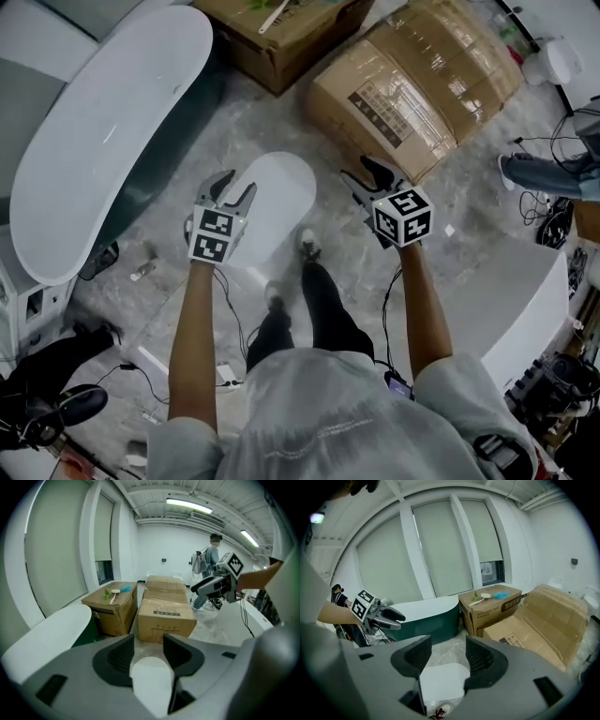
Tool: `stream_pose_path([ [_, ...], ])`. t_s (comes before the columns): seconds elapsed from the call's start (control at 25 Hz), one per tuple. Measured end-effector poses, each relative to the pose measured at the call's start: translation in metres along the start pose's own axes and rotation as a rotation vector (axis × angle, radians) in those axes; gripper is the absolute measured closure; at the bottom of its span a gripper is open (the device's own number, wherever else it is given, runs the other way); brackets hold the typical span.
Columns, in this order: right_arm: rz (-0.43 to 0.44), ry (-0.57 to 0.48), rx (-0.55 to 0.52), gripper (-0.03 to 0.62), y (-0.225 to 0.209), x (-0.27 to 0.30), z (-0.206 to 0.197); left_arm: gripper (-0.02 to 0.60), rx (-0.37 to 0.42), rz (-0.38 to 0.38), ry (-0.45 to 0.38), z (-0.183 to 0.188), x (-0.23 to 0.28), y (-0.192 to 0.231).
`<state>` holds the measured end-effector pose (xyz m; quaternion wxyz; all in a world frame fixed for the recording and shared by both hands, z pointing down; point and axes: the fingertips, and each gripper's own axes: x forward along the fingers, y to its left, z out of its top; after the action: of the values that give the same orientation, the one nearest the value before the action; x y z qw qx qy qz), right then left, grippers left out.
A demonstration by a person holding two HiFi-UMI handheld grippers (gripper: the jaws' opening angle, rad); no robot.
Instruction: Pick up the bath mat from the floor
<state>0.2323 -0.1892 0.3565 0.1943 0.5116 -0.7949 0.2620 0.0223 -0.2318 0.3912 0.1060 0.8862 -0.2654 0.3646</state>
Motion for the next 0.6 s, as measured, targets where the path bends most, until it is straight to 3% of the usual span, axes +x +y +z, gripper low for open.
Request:
stream_pose_path([
  [0.12, -0.001, 0.041, 0.024, 0.373, -0.015, 0.023, -0.026, 0.39, -0.049, -0.017, 0.032, -0.021, 0.028, 0.0],
  [0.6, 0.006, 0.118, 0.1, 0.373, -0.047, 0.113, -0.153, 0.39, -0.054, -0.08, 0.095, -0.122, 0.145, -0.005],
])
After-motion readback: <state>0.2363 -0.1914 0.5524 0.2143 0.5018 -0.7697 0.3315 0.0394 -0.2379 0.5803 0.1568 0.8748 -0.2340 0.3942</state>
